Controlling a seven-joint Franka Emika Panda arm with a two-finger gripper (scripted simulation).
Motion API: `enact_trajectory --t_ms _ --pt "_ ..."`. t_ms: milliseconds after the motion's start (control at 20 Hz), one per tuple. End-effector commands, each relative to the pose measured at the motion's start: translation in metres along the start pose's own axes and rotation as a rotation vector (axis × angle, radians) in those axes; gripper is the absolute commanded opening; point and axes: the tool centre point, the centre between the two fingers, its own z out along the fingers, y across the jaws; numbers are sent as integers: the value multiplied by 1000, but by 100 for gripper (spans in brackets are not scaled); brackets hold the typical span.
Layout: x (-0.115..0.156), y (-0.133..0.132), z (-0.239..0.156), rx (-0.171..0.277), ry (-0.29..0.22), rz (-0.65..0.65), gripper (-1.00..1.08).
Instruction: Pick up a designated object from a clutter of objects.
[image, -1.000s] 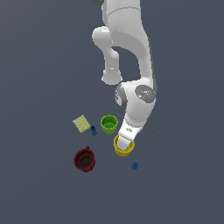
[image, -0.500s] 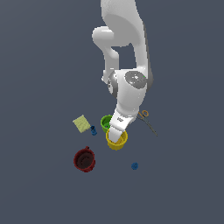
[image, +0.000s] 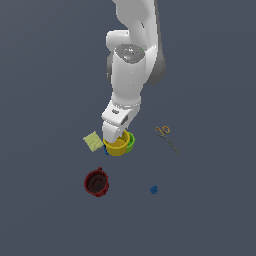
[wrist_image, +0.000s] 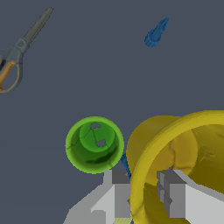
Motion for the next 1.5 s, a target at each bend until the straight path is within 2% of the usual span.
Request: enact_trajectory --t_ms 0,900,1150,1450 --pt "-22 3 -23 -2 3 0 -100" --pt "-182 30 -179 -1 5 1 -100" --pt "-212 37 -209 -1 2 1 -100" --pt "-232 43 -228 -2 0 2 -100"
